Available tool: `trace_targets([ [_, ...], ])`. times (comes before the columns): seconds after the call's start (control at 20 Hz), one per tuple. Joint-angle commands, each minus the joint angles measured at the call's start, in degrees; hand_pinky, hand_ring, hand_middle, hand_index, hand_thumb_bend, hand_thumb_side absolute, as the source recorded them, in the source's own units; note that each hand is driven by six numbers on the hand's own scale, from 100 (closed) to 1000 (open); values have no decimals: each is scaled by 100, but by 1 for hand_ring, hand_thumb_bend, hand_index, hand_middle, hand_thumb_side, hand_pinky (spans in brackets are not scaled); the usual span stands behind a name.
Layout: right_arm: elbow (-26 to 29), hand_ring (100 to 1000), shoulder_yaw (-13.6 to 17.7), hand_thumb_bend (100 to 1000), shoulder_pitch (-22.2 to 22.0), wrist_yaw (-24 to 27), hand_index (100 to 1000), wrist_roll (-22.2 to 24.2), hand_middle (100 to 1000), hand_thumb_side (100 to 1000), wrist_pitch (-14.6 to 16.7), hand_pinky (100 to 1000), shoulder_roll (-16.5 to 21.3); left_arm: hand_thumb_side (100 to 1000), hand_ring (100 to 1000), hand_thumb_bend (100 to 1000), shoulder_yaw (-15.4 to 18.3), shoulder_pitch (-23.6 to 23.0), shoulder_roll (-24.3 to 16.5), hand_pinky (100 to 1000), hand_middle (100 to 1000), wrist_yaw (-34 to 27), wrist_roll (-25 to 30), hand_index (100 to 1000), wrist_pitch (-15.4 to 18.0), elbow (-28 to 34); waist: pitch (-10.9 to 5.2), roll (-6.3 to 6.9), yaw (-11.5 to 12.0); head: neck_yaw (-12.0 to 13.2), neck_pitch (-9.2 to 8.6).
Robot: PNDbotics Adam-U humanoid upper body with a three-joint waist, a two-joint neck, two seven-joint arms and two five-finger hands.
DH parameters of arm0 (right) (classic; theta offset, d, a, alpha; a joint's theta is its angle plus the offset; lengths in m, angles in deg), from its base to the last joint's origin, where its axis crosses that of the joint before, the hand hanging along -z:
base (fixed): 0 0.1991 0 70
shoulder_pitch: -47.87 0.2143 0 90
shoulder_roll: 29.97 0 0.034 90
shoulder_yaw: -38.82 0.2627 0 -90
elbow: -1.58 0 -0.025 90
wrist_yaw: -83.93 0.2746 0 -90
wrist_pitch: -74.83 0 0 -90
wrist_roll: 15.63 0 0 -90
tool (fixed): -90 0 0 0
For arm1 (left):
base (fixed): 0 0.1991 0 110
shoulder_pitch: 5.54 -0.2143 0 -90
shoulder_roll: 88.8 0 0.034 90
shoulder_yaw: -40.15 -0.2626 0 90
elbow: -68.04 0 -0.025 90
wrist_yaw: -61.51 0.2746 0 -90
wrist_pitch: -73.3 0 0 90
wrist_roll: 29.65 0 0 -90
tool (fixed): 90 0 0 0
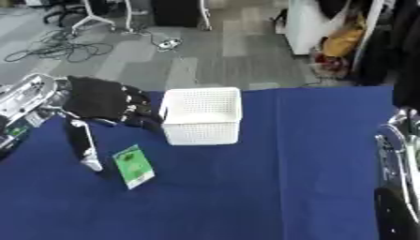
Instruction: Pick up objects on the table and place them in the box.
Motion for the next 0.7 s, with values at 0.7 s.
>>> trace_targets([
  [0.7, 84, 200, 19, 319, 88, -3, 373, 9, 187, 941, -5, 164, 70, 847, 836, 567, -118, -42, -294, 852, 892, 792, -190, 924, 210, -354, -55, -5, 20, 55, -4],
])
